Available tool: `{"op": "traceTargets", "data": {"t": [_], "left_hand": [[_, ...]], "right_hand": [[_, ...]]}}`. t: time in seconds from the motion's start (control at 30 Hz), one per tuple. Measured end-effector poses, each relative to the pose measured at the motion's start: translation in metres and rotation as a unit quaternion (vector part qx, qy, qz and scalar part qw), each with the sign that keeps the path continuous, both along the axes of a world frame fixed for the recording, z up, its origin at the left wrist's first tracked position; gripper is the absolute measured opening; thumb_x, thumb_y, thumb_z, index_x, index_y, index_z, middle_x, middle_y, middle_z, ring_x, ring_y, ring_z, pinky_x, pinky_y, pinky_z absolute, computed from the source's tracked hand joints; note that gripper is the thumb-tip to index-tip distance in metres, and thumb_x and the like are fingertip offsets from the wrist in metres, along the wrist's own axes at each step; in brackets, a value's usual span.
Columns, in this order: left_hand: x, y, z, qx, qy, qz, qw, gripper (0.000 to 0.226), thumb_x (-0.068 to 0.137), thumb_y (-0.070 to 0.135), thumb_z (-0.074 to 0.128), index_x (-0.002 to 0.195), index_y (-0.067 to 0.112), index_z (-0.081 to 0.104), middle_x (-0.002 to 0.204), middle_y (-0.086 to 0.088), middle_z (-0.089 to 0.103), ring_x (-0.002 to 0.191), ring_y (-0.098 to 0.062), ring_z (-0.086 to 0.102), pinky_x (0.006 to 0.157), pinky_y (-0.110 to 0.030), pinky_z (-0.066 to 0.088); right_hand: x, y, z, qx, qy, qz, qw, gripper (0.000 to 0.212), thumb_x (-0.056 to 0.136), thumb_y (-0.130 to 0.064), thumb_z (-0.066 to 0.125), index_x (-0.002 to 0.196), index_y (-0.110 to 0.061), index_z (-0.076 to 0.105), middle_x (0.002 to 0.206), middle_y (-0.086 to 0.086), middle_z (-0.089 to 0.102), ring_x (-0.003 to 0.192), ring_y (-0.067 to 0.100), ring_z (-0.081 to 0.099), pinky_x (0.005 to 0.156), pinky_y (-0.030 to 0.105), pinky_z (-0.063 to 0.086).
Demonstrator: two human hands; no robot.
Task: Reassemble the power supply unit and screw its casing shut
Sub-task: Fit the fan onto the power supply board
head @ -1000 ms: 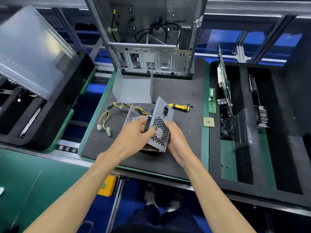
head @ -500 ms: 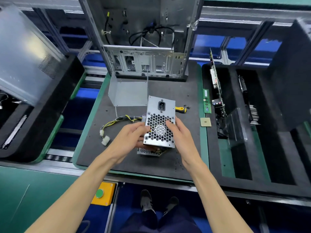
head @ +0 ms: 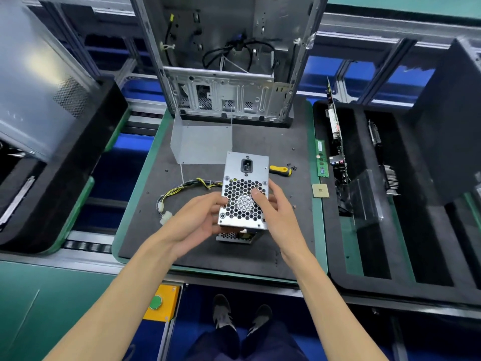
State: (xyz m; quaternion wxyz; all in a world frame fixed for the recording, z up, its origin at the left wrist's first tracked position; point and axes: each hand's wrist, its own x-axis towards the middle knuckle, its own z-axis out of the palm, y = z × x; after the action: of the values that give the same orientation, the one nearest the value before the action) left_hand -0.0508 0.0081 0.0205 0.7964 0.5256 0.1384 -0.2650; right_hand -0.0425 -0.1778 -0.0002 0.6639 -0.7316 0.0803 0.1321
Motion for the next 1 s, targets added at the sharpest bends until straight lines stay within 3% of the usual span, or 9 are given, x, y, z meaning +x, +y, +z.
{"op": "traceTargets", "data": {"t": [0.13,0.3,0.4,0.5,0.63,0.7,0.83,0.93,1.0], "left_hand": [[-0.002,-0.003,0.003,0.013,0.000,0.001,1.000,0.028,0.099,0.020,0.056,0.120,0.006,0.069,0.118,-0.020,0.073,0.102,-0.028,0.071,0.083,-0.040,0.061],[-0.004,-0.001,0.010,0.151,-0.024,-0.027,0.988,0.037,0.100,0.043,0.058,0.121,0.014,0.066,0.118,-0.016,0.073,0.109,-0.035,0.070,0.095,-0.050,0.058],[-0.001,0.000,0.014,0.212,-0.036,-0.022,0.976,0.041,0.097,0.051,0.057,0.117,0.016,0.066,0.108,-0.016,0.075,0.100,-0.034,0.073,0.082,-0.048,0.063],[0.003,0.005,0.018,0.277,-0.065,-0.004,0.959,0.039,0.098,0.052,0.053,0.107,0.015,0.065,0.088,-0.014,0.074,0.074,-0.026,0.075,0.063,-0.039,0.064],[0.016,0.020,0.023,0.450,-0.129,0.014,0.884,0.036,0.100,0.057,0.046,0.096,0.026,0.062,0.078,0.001,0.070,0.063,-0.013,0.065,0.062,-0.034,0.053],[0.025,0.025,0.030,0.506,-0.185,0.045,0.841,0.031,0.100,0.054,0.047,0.092,0.028,0.062,0.078,0.008,0.065,0.069,-0.008,0.058,0.066,-0.033,0.043],[0.055,0.009,0.057,0.487,-0.309,0.047,0.816,0.011,0.098,0.033,0.058,0.090,0.028,0.064,0.077,0.009,0.062,0.070,-0.006,0.056,0.065,-0.024,0.044],[0.084,-0.020,0.070,0.457,-0.367,-0.038,0.809,0.012,0.096,0.025,0.062,0.086,0.029,0.065,0.079,0.010,0.065,0.073,-0.009,0.058,0.065,-0.013,0.044],[0.103,-0.040,0.071,0.450,-0.368,-0.104,0.807,0.012,0.096,0.024,0.062,0.086,0.029,0.066,0.082,0.010,0.066,0.075,-0.007,0.059,0.070,-0.019,0.047]], "right_hand": [[-0.001,-0.005,0.003,-0.007,0.013,0.004,1.000,0.053,0.096,-0.058,0.060,0.146,-0.044,0.048,0.127,-0.004,0.063,0.111,0.005,0.064,0.080,0.019,0.049],[-0.001,-0.009,0.008,-0.003,0.024,-0.002,1.000,0.037,0.102,-0.053,0.051,0.137,-0.038,0.053,0.121,-0.019,0.064,0.097,-0.019,0.061,0.071,0.006,0.048],[0.003,-0.010,0.009,-0.009,0.018,-0.024,1.000,0.018,0.106,-0.048,0.047,0.121,-0.042,0.055,0.109,-0.029,0.063,0.088,-0.026,0.058,0.066,-0.002,0.042],[0.008,-0.010,0.010,-0.016,0.009,-0.046,0.999,0.020,0.108,-0.045,0.043,0.118,-0.037,0.059,0.105,-0.018,0.071,0.090,-0.010,0.066,0.067,0.010,0.049],[0.018,-0.017,0.014,-0.032,0.017,-0.078,0.996,0.019,0.109,-0.032,0.046,0.117,-0.023,0.061,0.108,0.000,0.072,0.093,0.008,0.069,0.075,0.028,0.055],[0.021,-0.024,0.016,-0.046,0.015,-0.096,0.994,0.012,0.107,-0.023,0.050,0.105,-0.022,0.062,0.103,0.003,0.069,0.083,0.004,0.067,0.070,0.023,0.054],[0.025,-0.041,0.022,-0.079,-0.004,-0.117,0.990,0.013,0.102,-0.015,0.056,0.091,-0.018,0.062,0.083,0.000,0.065,0.060,-0.005,0.057,0.058,0.013,0.046],[0.028,-0.053,0.024,-0.098,-0.003,-0.120,0.988,0.010,0.100,-0.017,0.058,0.093,-0.019,0.064,0.081,-0.001,0.064,0.065,0.001,0.058,0.065,0.020,0.048],[0.034,-0.059,0.023,-0.124,-0.017,-0.117,0.985,0.008,0.099,-0.015,0.060,0.095,-0.020,0.064,0.083,-0.001,0.062,0.068,0.003,0.055,0.067,0.020,0.048]]}}
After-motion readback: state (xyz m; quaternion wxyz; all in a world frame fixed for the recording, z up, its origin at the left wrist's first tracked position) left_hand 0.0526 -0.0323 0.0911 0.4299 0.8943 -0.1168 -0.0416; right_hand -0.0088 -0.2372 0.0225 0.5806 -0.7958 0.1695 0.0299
